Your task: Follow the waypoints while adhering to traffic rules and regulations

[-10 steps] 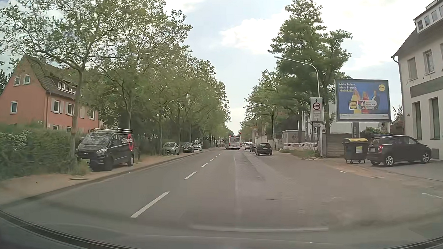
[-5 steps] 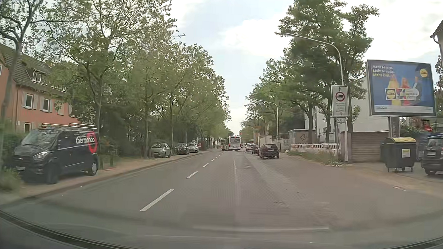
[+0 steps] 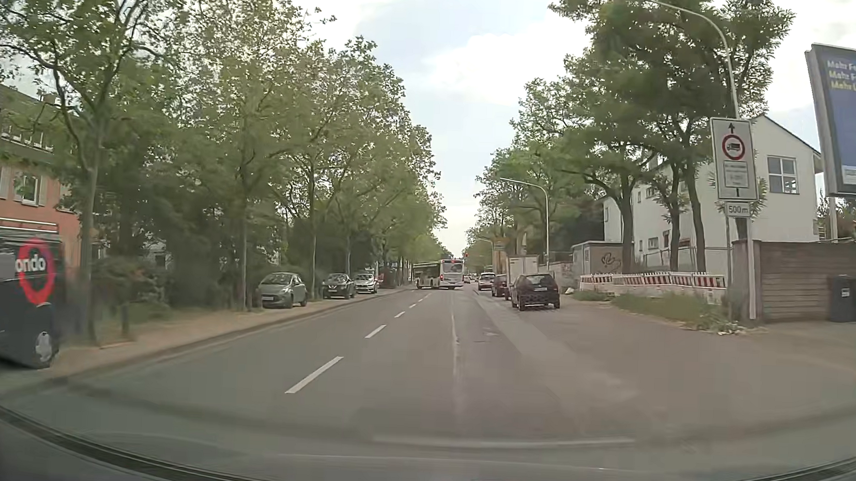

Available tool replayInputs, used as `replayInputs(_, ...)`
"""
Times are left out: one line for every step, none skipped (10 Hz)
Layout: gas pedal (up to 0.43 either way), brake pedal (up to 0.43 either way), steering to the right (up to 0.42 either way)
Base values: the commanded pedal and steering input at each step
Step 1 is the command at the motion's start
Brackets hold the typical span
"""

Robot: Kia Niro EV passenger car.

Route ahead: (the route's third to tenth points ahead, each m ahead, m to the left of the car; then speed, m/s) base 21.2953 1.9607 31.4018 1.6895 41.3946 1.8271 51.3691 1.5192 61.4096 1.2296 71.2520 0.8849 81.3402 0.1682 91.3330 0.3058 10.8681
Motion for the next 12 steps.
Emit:
replayInputs(0.020,0.018,-0.001)
replayInputs(0.028,0.018,-0.001)
replayInputs(0.028,0.018,-0.003)
replayInputs(0.008,0.018,-0.005)
replayInputs(0.008,0.018,-0.006)
replayInputs(0.020,0.018,-0.006)
replayInputs(0.020,0.018,-0.007)
replayInputs(0.020,0.018,-0.007)
replayInputs(0.020,0.018,-0.005)
replayInputs(0.020,0.018,-0.004)
replayInputs(0.020,0.018,-0.004)
replayInputs(0.020,0.018,-0.002)
